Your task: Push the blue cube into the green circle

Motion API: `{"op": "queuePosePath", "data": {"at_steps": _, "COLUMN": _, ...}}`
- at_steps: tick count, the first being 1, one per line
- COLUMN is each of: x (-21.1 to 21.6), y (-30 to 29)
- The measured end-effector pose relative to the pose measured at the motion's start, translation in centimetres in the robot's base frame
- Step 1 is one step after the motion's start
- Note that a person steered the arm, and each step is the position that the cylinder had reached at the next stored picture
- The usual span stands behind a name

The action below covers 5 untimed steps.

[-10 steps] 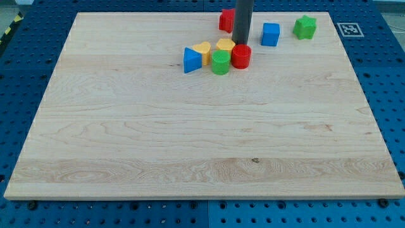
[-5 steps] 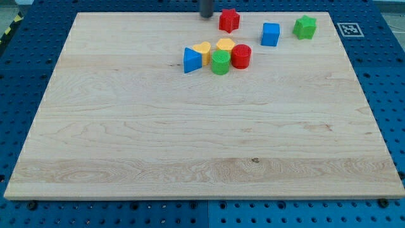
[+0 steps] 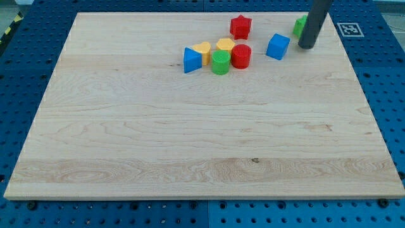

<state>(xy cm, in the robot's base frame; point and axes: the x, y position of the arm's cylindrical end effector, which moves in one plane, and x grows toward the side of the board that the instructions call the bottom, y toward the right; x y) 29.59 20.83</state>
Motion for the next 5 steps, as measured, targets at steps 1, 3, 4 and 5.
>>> {"op": "queuePosePath", "data": {"at_steps": 1, "x": -1.1, "y": -2.9}}
{"op": "queuePosePath", "data": {"at_steps": 3, "x": 0.0, "y": -6.2}}
{"op": "queuePosePath", "data": {"at_steps": 4, "x": 4.0, "y": -2.9}}
{"op": "queuePosePath", "data": {"at_steps": 5, "x": 6.6, "y": -1.5}}
